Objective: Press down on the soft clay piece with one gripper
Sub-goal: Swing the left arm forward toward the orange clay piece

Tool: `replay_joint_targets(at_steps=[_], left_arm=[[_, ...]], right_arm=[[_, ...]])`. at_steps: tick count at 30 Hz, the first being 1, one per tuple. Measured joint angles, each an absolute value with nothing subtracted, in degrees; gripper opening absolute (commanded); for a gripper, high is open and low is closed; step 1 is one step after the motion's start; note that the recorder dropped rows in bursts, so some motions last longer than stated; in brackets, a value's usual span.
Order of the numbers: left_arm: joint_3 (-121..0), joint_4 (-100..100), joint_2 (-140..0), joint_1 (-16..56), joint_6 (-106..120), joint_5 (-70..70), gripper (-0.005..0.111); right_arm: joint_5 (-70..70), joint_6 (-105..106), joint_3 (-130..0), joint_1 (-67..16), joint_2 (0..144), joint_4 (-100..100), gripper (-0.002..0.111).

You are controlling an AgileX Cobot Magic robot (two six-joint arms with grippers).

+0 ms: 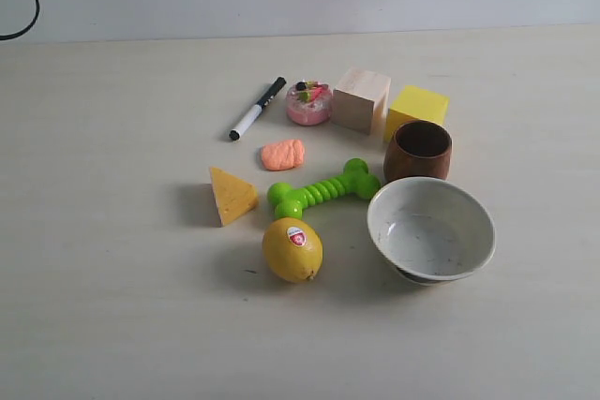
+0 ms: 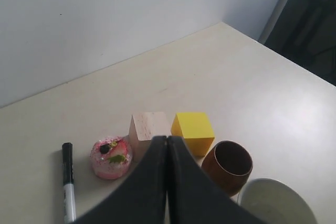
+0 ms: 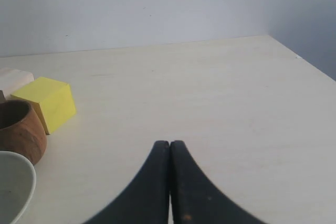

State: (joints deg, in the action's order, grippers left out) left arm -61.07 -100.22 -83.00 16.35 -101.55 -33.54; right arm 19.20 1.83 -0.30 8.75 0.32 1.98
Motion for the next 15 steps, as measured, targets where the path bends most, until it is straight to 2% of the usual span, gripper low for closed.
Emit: replay_joint_targets(at_steps=[8, 15], left_arm=[[-61.1, -98.5, -83.1, 16.4, -99.9, -33.5, 0.000], [-55.8, -82.9, -83.6, 16.4, -84.4, -31.9, 0.000]], right_arm=[[19.2, 1.8, -0.3, 8.7, 0.3, 2.0, 0.000], [19.2, 1.8, -0.3, 8.7, 0.3, 2.0, 0.000]])
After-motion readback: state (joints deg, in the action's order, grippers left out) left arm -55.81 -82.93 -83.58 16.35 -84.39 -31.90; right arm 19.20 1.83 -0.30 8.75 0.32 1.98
